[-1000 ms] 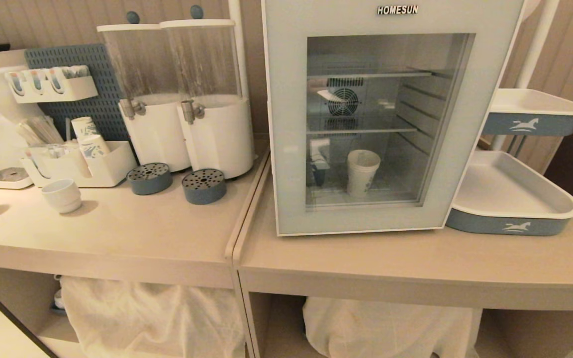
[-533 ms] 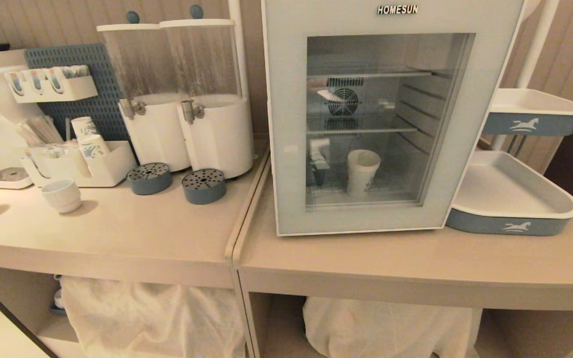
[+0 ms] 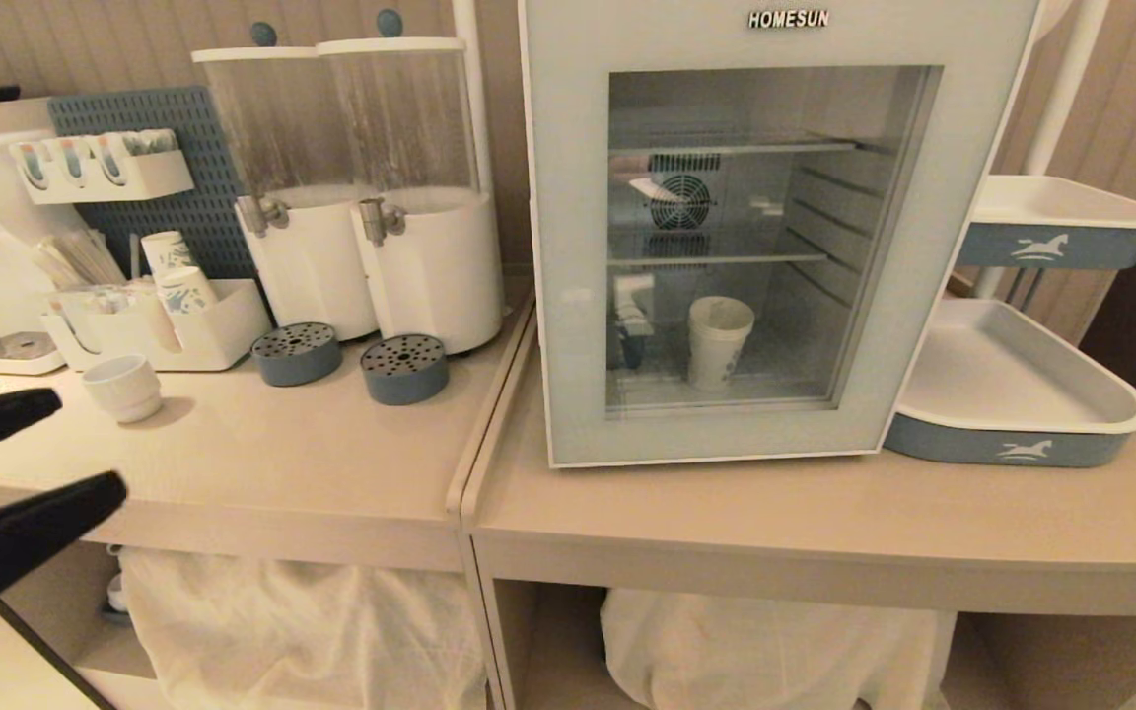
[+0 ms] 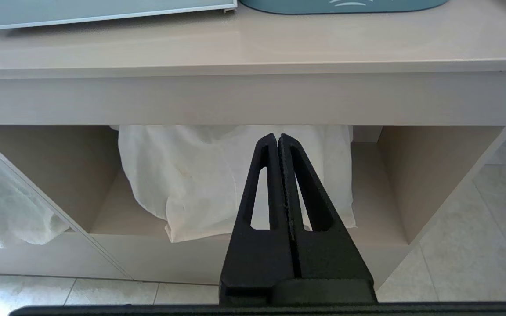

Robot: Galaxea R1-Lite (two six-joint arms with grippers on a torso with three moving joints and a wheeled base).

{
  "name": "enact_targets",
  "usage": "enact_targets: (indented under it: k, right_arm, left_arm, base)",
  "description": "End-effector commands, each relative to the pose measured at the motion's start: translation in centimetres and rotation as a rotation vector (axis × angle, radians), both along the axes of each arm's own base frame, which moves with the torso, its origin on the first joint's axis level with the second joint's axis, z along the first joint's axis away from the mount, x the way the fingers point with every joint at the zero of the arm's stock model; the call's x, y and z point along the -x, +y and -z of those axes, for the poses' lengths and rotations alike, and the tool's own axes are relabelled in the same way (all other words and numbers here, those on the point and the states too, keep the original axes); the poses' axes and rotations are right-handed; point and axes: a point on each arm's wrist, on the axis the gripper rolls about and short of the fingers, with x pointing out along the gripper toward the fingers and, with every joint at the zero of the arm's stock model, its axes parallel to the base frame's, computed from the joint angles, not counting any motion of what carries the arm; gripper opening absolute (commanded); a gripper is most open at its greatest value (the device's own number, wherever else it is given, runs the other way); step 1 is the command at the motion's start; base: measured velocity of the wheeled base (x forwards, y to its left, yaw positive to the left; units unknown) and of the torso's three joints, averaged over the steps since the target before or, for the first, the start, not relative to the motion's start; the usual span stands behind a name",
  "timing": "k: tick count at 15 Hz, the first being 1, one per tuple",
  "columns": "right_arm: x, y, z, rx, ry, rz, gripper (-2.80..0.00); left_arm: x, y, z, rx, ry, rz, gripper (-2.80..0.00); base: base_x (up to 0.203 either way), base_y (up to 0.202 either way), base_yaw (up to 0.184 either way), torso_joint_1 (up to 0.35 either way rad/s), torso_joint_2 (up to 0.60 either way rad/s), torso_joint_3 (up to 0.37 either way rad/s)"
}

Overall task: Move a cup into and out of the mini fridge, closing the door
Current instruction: Open the freezer door

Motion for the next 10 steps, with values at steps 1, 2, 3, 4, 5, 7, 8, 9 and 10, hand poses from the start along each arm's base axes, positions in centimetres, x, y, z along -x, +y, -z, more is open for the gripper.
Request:
enact_targets:
  k: [1,2,3,4,5,7,8,9,10]
  right_arm:
    - [0.0,0.0,0.0,-0.001,0.003,0.001,-2.8]
    - [0.0,0.0,0.0,-0.001,0.003,-0.001,-2.8]
    - [0.0,0.0,0.0,0.0,0.003,-0.001,-2.8]
    - [0.0,0.0,0.0,-0.001,0.003,-0.001,-2.8]
    - [0.0,0.0,0.0,0.0,0.001,0.0,-2.8]
    - [0.0,0.0,0.0,-0.001,0.002,0.001,-2.8]
    - [0.0,0.0,0.0,0.0,0.001,-0.001,-2.8]
    - [0.0,0.0,0.0,0.0,0.001,-0.001,-2.8]
    - [0.0,0.0,0.0,-0.001,0.0,0.001,-2.8]
  left_arm:
    - [-4.5,-0.9,-0.3,-0.033,0.085,0.008,0.0]
    - [-6.3,-0.8,-1.0,-0.038,0.089,0.042,0.0]
    - [-8.3,-0.5,-1.6,-0.037,0.094,0.096,0.0]
    - [-9.7,0.1,-2.1,-0.033,0.09,0.151,0.0]
    - [-11.5,0.6,-1.9,-0.029,0.105,0.229,0.0]
    - [-14.6,1.0,-0.8,-0.041,0.117,0.339,0.0]
    - [-16.1,1.1,-0.1,-0.051,0.117,0.369,0.0]
    - [-17.4,1.0,0.5,-0.054,0.114,0.399,0.0]
    - [-18.7,0.8,1.1,-0.051,0.113,0.435,0.0]
  base:
    - [0.0,0.0,0.0,0.0,0.0,0.0]
    - [0.0,0.0,0.0,0.0,0.0,0.0]
    - [0.0,0.0,0.0,0.0,0.0,0.0]
    - [0.0,0.0,0.0,0.0,0.0,0.0]
    - [0.0,0.0,0.0,0.0,0.0,0.0]
    - [0.0,0.0,0.0,0.0,0.0,0.0]
    - [0.0,0.0,0.0,0.0,0.0,0.0]
    - [0.0,0.0,0.0,0.0,0.0,0.0]
    - [0.0,0.0,0.0,0.0,0.0,0.0]
